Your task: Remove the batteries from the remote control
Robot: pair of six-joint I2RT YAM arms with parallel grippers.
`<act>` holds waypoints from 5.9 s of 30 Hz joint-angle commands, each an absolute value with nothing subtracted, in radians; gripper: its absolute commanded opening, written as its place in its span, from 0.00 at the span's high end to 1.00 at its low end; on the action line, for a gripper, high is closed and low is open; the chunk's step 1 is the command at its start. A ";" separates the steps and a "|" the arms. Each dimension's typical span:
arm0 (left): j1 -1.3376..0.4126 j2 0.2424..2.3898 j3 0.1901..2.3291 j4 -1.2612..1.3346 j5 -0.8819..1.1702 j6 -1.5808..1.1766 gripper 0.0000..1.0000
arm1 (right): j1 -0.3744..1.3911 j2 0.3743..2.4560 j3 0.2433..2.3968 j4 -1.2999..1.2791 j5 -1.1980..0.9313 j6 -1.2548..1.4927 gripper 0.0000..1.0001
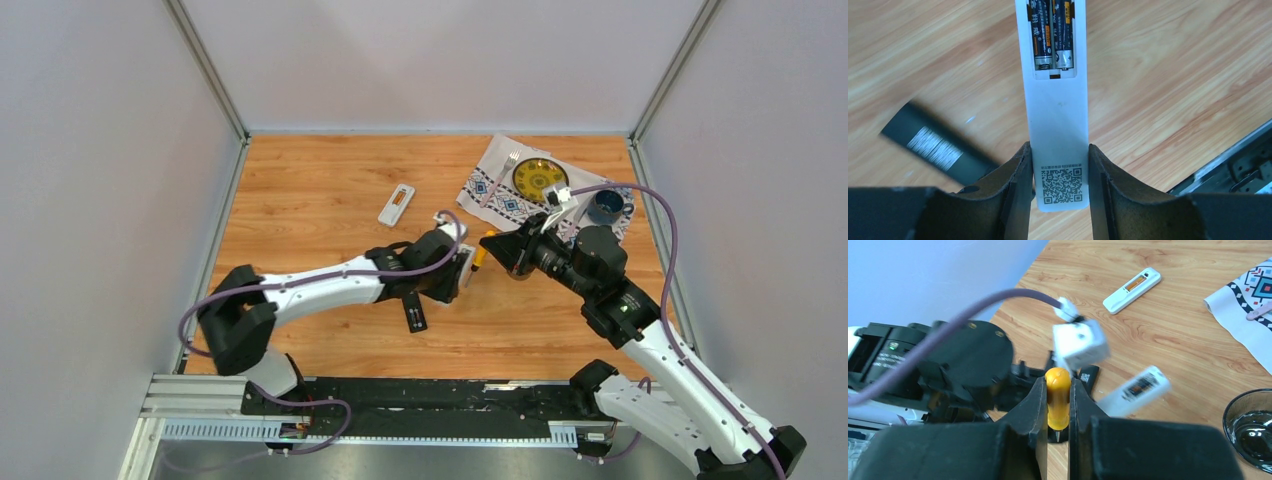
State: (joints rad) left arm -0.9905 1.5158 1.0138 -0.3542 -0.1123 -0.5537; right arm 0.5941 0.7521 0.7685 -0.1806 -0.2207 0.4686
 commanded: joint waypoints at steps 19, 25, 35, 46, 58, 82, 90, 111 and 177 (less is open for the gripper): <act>-1.121 1.783 1.103 -0.278 -0.210 -0.624 0.53 | 0.583 0.710 0.764 -0.192 -0.190 0.426 1.00; -1.121 1.730 1.025 -0.246 -0.238 -0.637 0.31 | 0.581 0.710 0.758 -0.187 -0.184 0.428 1.00; -1.115 1.623 0.848 -0.186 -0.294 -0.718 0.29 | 0.578 0.709 0.749 -0.187 -0.172 0.425 1.00; -1.085 1.412 0.596 -0.176 -0.318 -0.793 0.23 | 0.578 0.706 0.739 -0.184 -0.153 0.411 1.00; -1.028 1.232 0.497 -0.146 -0.335 -0.710 0.17 | 0.577 0.713 0.729 -0.172 -0.155 0.413 1.00; -0.916 1.671 0.900 -0.296 -0.422 -0.733 0.25 | 0.569 0.706 0.713 -0.173 -0.133 0.403 1.00; -0.861 1.715 1.001 -0.264 -0.430 -0.638 0.22 | 0.568 0.684 0.700 -0.173 -0.146 0.425 1.00; -1.107 1.670 0.980 -0.055 -0.232 -0.472 0.24 | 0.554 0.647 0.701 -0.213 -0.143 0.411 1.00; -1.210 1.356 0.603 -0.216 -0.296 -0.480 0.44 | 0.535 1.037 0.549 0.178 -0.247 0.540 1.00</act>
State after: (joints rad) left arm -1.2030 1.3724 0.6037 -0.2272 -0.2932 -0.4732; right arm 0.5297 1.0039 0.5316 0.0795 -0.2951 0.5514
